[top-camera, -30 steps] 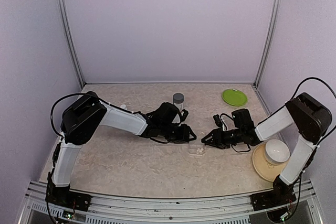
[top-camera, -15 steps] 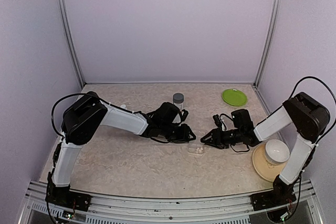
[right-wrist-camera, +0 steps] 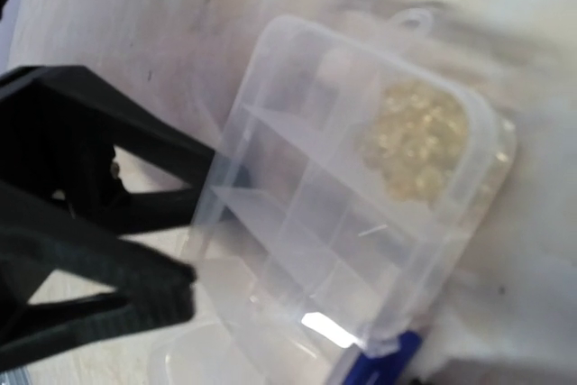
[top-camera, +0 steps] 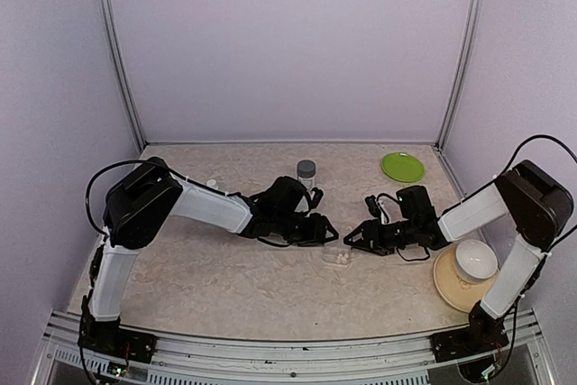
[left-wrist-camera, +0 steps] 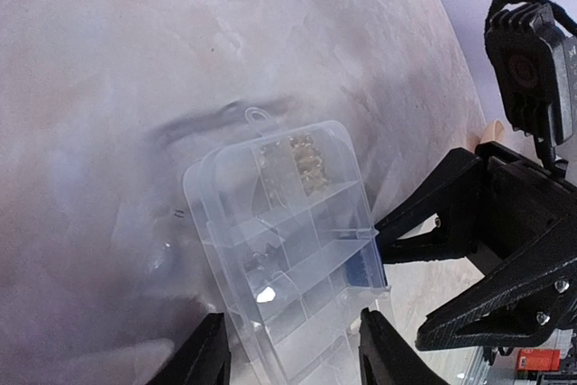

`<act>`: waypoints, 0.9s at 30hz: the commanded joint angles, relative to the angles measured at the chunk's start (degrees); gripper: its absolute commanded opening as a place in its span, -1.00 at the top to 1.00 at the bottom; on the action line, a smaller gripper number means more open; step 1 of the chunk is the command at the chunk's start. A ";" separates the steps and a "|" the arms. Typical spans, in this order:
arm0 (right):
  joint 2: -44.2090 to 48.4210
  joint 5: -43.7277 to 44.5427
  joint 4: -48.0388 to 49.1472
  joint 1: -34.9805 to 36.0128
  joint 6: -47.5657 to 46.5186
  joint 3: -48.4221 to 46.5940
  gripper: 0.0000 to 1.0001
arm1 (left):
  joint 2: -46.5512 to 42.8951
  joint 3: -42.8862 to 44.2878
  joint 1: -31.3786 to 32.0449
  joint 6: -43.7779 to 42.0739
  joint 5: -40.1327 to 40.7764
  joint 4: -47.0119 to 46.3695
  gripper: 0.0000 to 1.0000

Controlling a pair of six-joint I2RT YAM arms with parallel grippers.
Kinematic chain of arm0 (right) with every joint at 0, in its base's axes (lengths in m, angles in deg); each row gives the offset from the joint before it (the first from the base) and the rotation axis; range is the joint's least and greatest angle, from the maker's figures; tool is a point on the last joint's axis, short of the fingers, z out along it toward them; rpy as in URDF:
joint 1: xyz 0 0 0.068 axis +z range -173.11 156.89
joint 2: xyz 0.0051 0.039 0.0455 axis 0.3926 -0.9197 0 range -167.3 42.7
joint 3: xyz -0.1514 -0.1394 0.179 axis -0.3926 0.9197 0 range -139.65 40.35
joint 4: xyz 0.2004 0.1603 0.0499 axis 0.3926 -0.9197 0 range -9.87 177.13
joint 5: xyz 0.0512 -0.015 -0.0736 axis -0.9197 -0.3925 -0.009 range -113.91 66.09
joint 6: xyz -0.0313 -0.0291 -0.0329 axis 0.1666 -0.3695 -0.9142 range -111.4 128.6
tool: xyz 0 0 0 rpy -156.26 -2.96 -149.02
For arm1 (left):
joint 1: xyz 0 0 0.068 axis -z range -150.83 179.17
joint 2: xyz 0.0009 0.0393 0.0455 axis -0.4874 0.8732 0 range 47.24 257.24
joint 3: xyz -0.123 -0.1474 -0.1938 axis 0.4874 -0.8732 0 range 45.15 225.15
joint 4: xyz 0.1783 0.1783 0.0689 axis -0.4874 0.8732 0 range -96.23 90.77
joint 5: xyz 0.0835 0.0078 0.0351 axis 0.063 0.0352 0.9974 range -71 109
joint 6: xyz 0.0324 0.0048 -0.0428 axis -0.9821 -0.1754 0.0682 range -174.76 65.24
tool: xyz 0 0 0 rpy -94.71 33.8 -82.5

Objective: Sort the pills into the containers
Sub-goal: Close the lid of the pill container, then position the pill container at the center of the board.

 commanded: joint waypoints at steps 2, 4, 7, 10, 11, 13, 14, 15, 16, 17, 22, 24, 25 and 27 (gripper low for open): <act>0.60 0.69 -2.93 0.33 -1.13 0.00 -0.16 | -1.94 -3.56 -1.49 -0.90 2.04 4.16 -0.08; 0.59 0.18 -2.14 0.46 -0.72 -0.02 -0.17 | -3.26 -4.57 -1.87 -1.01 2.57 4.00 -0.20; 0.43 -0.41 -1.30 1.20 0.14 -0.29 -0.18 | -5.86 -6.36 -2.29 -1.19 3.61 4.00 -0.35; -0.33 -0.40 -0.62 2.67 0.85 -0.65 -0.18 | -8.58 -8.39 -2.72 -1.69 5.24 4.15 -0.46; -0.63 -0.34 -0.30 3.13 1.09 -0.78 -0.18 | -9.62 -9.20 -2.97 -1.87 5.73 4.22 -0.49; -1.08 -0.01 0.28 4.35 1.64 -1.12 -0.18 | -11.71 -11.57 -3.47 -2.18 7.05 4.18 -0.57; -1.27 0.16 0.42 5.04 1.84 -1.48 -0.18 | -12.69 -12.61 -3.80 -2.31 7.60 4.10 -0.60; -1.53 0.27 0.61 5.86 2.02 -1.88 -0.17 | -13.73 -13.80 -4.18 -2.49 8.04 3.98 -0.65; -1.93 0.36 0.74 6.66 2.34 -2.43 -0.18 | -14.82 -15.06 -4.60 -2.64 8.55 3.73 -0.68; -2.27 0.37 0.98 7.52 2.63 -2.87 -0.18 | -15.80 -16.19 -4.94 -2.69 9.12 3.60 -0.71; -5.09 0.80 1.84 10.89 3.72 -6.78 -0.18 | -19.60 -21.22 -6.27 -3.52 12.22 3.56 -0.78; -6.64 1.05 1.91 11.80 3.99 -8.83 -0.18 | -20.69 -22.81 -6.55 -3.40 12.55 3.21 -0.79; -7.45 1.42 1.79 12.40 4.01 -10.36 -0.18 | -21.07 -23.53 -6.63 -3.32 12.58 3.06 -0.79; -9.23 1.79 1.33 13.15 4.02 -12.76 -0.18 | -21.71 -24.55 -6.74 -3.15 12.94 2.93 -0.80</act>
